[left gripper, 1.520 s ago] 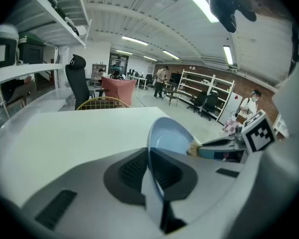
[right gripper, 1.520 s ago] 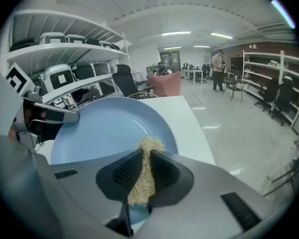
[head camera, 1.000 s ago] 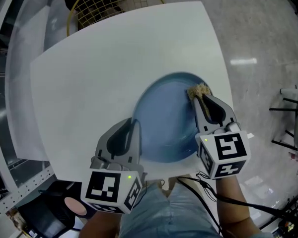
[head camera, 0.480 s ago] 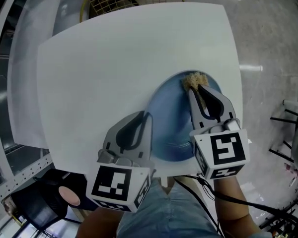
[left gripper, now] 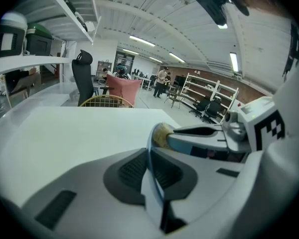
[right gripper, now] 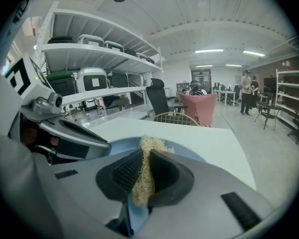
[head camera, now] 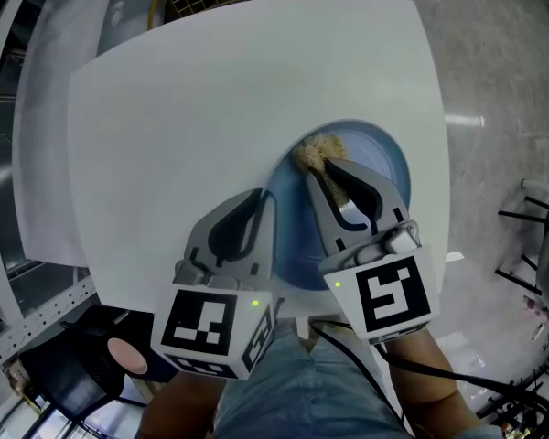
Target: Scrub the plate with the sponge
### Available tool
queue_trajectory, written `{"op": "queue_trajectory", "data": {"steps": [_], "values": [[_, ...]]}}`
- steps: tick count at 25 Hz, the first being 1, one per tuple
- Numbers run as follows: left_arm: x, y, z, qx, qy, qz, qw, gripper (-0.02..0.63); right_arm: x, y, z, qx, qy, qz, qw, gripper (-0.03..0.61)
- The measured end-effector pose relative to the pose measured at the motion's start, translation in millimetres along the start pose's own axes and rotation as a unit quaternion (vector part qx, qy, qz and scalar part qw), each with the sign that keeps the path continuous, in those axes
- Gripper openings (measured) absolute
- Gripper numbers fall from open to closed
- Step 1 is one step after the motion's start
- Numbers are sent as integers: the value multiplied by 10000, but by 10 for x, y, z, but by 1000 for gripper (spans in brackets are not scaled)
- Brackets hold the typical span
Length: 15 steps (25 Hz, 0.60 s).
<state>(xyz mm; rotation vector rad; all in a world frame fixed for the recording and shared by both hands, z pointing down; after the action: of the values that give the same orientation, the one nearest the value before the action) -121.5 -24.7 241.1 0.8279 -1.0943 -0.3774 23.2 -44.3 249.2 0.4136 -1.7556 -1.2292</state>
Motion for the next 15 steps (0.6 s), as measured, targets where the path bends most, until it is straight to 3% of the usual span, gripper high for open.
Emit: {"op": "queue_trajectory", "data": {"steps": [15], "values": [[-78, 83, 47, -2, -68, -68, 10000, 28, -339, 351, 670, 2, -1006, 307, 9945, 54]]}}
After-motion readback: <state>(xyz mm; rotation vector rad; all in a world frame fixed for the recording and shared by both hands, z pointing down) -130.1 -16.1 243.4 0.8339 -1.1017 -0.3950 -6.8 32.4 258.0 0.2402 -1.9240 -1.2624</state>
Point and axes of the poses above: the fingertips, and each gripper's own axes: x forward along the fingers, z to its left, y out of its underside, the point moved 9 cm from there along -x, backward along the fingers, and after that the axes turned 1 degree about -z, right-handed, at the moved point
